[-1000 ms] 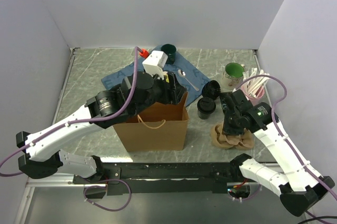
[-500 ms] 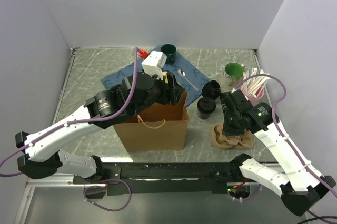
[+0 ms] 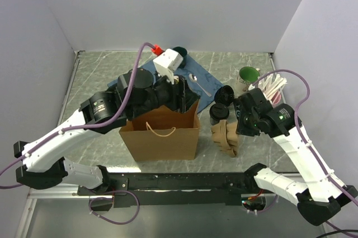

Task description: Pack the takeout coffee

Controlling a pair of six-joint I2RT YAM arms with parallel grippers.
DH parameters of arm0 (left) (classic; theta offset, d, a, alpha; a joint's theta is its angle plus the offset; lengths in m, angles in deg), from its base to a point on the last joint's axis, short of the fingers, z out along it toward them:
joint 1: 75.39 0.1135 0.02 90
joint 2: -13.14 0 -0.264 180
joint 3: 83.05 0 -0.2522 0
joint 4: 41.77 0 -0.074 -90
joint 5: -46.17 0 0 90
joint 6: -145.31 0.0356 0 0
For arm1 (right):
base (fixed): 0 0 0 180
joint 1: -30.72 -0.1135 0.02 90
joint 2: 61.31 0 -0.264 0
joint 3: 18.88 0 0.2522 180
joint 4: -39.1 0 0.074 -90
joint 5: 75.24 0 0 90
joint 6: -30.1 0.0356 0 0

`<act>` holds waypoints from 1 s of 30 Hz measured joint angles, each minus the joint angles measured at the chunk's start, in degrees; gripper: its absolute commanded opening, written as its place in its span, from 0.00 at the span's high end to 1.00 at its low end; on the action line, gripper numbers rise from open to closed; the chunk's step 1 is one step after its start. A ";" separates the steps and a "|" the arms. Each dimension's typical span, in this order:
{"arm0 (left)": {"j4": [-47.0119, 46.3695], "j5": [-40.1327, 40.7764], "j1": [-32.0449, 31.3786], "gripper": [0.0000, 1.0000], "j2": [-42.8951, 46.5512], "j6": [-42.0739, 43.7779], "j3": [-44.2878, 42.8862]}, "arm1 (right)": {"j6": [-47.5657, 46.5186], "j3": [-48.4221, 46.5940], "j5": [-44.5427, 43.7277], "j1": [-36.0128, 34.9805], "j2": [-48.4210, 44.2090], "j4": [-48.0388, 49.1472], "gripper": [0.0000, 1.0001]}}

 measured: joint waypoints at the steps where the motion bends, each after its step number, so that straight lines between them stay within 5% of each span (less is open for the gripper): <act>1: -0.37 -1.84 -0.04 0.42 -0.31 0.98 -0.46 | 0.17 0.00 -0.04 0.00 0.24 0.15 0.96; 12: 0.50 -6.14 -1.92 0.39 -10.45 6.75 -8.26 | 0.61 -0.96 -1.90 -0.02 0.72 -0.11 1.00; 23: 1.01 4.72 -1.92 0.37 -11.15 5.73 -9.49 | -1.33 -10.91 -9.79 -0.15 8.02 -0.66 1.00; 30: 1.20 11.43 -1.92 0.44 -5.20 5.66 -5.49 | -1.44 -5.35 -10.64 -2.23 15.69 0.72 1.00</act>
